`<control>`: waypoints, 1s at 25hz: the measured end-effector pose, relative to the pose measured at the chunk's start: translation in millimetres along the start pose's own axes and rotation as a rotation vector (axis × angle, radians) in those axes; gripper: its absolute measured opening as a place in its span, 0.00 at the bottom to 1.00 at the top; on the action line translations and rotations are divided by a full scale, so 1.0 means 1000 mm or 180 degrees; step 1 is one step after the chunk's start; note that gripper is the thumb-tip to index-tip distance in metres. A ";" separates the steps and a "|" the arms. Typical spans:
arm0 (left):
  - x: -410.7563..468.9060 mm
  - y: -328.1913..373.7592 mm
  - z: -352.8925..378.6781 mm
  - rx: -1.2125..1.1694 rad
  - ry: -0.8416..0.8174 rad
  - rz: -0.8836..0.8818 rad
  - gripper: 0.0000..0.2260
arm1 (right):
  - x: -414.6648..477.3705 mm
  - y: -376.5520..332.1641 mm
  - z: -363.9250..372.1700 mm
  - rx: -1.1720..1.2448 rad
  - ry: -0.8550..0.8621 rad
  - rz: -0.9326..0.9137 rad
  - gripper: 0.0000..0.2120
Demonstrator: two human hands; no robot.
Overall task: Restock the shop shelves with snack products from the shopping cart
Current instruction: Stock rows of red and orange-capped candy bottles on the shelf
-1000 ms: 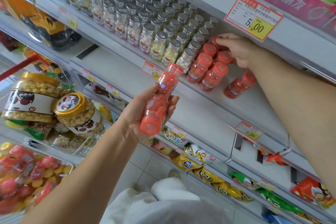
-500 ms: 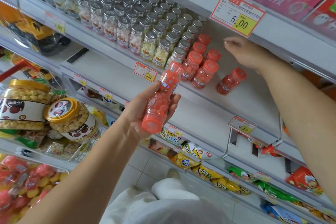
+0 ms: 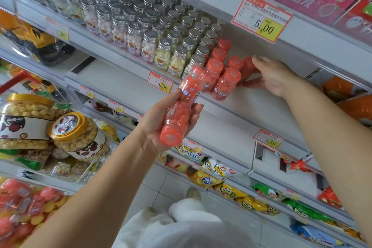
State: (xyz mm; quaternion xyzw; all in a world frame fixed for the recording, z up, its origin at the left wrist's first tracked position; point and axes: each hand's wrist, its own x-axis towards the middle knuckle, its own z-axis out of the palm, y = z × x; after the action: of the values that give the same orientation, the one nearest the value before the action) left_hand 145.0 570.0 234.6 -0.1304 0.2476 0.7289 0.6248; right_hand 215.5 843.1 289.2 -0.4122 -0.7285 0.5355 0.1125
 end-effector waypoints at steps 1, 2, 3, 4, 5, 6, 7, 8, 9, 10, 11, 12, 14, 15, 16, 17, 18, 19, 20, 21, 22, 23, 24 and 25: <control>-0.001 0.000 -0.002 -0.0001 0.0011 -0.0001 0.22 | 0.008 -0.004 0.004 -0.0074 -0.0040 -0.0039 0.12; -0.003 0.000 -0.003 -0.0004 0.0034 -0.0005 0.21 | 0.015 -0.005 0.006 -0.0129 -0.0044 -0.0040 0.12; -0.004 0.000 -0.005 -0.0006 0.0060 -0.0008 0.21 | 0.022 -0.006 0.007 -0.0165 -0.0029 -0.0047 0.11; -0.004 0.001 -0.007 -0.0004 0.0083 -0.0005 0.20 | 0.029 -0.007 0.009 -0.0152 -0.0021 -0.0072 0.11; -0.005 0.001 -0.008 -0.0003 0.0095 -0.0005 0.20 | 0.033 -0.007 0.011 -0.0120 -0.0015 -0.0111 0.12; -0.005 0.001 -0.009 -0.0006 0.0097 -0.0007 0.20 | 0.036 -0.008 0.012 -0.0087 -0.0018 -0.0139 0.12; -0.005 0.002 -0.009 -0.0009 0.0094 -0.0007 0.20 | 0.037 -0.008 0.014 -0.0075 -0.0027 -0.0144 0.12; -0.005 0.002 -0.009 -0.0008 0.0080 -0.0004 0.21 | 0.038 -0.007 0.014 -0.0064 -0.0039 -0.0135 0.12; -0.004 0.001 -0.008 0.0004 0.0060 -0.0001 0.21 | 0.038 -0.006 0.014 -0.0071 -0.0036 -0.0120 0.12; -0.003 0.001 -0.006 0.0027 0.0035 0.0001 0.21 | 0.038 -0.005 0.013 -0.0102 0.0013 -0.0111 0.12; -0.002 0.000 -0.005 0.0057 0.0004 -0.0003 0.22 | 0.035 -0.004 0.012 -0.0246 0.0174 -0.0161 0.13; -0.001 -0.001 -0.003 0.0092 -0.0026 -0.0012 0.22 | 0.031 -0.003 0.010 -0.0557 0.0464 -0.0301 0.14; 0.001 -0.003 0.001 0.0142 -0.0095 -0.0051 0.21 | 0.010 -0.004 0.006 -0.1280 0.1146 -0.0840 0.17; 0.002 -0.005 0.003 0.0159 -0.0134 -0.0079 0.21 | -0.008 -0.006 0.008 -0.1416 0.1276 -0.1167 0.17; 0.003 -0.006 0.005 0.0186 -0.0175 -0.0108 0.21 | -0.027 -0.007 0.012 -0.1406 0.1159 -0.1456 0.16; 0.003 -0.007 0.007 0.0232 -0.0213 -0.0138 0.20 | -0.045 -0.008 0.017 -0.1301 0.0860 -0.1689 0.15; 0.004 -0.009 0.010 0.0300 -0.0256 -0.0184 0.19 | -0.060 -0.008 0.021 -0.1146 0.0480 -0.1822 0.13; 0.005 -0.012 0.014 0.0389 -0.0322 -0.0255 0.19 | -0.074 -0.008 0.025 -0.1005 0.0111 -0.1807 0.10; 0.005 -0.014 0.017 0.0481 -0.0396 -0.0333 0.18 | -0.084 -0.008 0.027 -0.0874 -0.0218 -0.1708 0.08; 0.005 -0.017 0.021 0.0552 -0.0457 -0.0410 0.18 | -0.089 -0.008 0.028 -0.0780 -0.0455 -0.1592 0.08; 0.006 -0.020 0.024 0.0603 -0.0499 -0.0476 0.18 | -0.093 -0.008 0.029 -0.0707 -0.0582 -0.1491 0.09; 0.007 -0.022 0.026 0.0646 -0.0511 -0.0528 0.19 | -0.097 -0.008 0.027 -0.0664 -0.0608 -0.1417 0.10; 0.009 -0.024 0.028 0.0698 -0.0506 -0.0569 0.19 | -0.099 -0.007 0.024 -0.0603 -0.0556 -0.1366 0.10; 0.010 -0.026 0.029 0.0750 -0.0471 -0.0589 0.18 | -0.099 -0.004 0.018 -0.0526 -0.0431 -0.1325 0.09</control>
State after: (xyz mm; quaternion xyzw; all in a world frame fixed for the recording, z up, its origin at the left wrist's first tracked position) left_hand 171.7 595.8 248.9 -0.0244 0.2716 0.6418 0.7168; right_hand 265.5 759.2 313.2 -0.2240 -0.8451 0.4656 0.1373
